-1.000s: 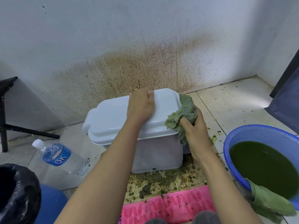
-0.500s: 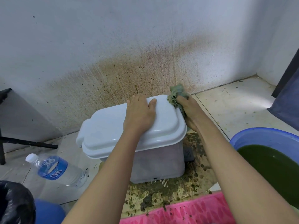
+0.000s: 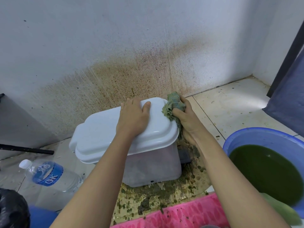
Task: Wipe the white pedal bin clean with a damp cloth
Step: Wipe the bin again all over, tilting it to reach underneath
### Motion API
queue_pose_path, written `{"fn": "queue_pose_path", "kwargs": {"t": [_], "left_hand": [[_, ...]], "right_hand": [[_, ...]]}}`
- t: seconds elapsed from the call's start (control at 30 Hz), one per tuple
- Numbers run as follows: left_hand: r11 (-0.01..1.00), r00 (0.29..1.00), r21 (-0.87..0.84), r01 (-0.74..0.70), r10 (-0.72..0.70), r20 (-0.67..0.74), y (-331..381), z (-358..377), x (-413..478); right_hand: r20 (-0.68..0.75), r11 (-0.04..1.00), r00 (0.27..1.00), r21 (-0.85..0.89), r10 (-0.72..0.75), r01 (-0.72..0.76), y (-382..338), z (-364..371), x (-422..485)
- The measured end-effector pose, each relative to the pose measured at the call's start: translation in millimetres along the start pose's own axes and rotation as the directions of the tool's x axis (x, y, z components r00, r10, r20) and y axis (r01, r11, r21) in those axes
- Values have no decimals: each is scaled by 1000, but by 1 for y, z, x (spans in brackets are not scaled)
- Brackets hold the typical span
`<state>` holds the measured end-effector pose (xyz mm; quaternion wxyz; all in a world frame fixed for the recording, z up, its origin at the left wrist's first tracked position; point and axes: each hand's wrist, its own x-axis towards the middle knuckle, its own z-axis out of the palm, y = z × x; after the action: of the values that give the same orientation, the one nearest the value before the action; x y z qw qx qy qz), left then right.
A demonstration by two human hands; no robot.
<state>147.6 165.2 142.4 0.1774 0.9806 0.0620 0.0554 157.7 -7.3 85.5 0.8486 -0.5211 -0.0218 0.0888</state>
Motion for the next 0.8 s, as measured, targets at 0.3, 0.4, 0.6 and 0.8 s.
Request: {"fn": "queue_pose_path", "kwargs": {"t": [0.3,0.4,0.6,0.8], "left_hand": [[1000,1000,-16,4,-5,-10,0,-3,3],[1000,1000,-17,7,-7,-13,1,-3,3],[1000,999,-25,-3,2,-33,2,-3,-1],[1000,999,5,-26,26,-25,2,0,3]], "right_hand": [[52,963,984,-203,-170,177,-9,7,-14],[130,943,979,-272,-159,189,-5,-3,-55],[239,988,963,-58,-128,146,-8,-3,-96],[116,343,932,-908,-345,240,1,54,-47]]}}
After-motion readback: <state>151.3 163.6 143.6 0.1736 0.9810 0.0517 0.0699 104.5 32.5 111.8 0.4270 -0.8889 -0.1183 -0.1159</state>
